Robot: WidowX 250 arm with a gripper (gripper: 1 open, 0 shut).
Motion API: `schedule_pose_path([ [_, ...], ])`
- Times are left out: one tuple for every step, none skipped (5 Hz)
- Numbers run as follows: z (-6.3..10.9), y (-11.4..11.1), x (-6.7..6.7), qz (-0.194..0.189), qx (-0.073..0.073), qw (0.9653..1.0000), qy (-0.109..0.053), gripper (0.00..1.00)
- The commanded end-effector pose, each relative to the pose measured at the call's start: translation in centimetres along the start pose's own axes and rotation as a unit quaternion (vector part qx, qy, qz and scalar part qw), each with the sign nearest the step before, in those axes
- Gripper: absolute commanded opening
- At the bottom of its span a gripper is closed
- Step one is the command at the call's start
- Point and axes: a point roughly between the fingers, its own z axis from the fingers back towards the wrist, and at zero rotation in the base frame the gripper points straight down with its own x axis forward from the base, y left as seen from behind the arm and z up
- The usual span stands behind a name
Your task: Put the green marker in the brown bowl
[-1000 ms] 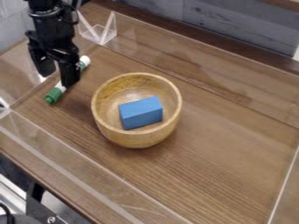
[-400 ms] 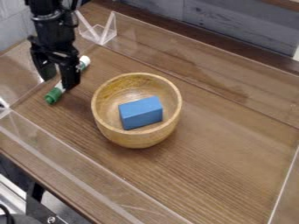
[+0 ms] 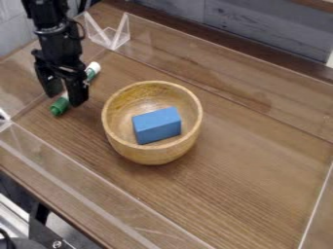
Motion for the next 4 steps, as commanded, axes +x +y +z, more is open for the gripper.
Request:
schedule_pose_path([
  [1.3, 1.0, 0.7, 0.003, 0.013, 0.9995, -0.027, 1.00],
  [1.0, 1.1, 0.8, 0.000, 0.009, 0.9996, -0.028, 0.00],
  [1.5, 1.0, 0.9, -0.001, 0.006, 0.9996, -0.028, 0.00],
  [2.4, 0.9, 1.1, 0.004, -0.002, 0.9996, -0.029, 0.00],
])
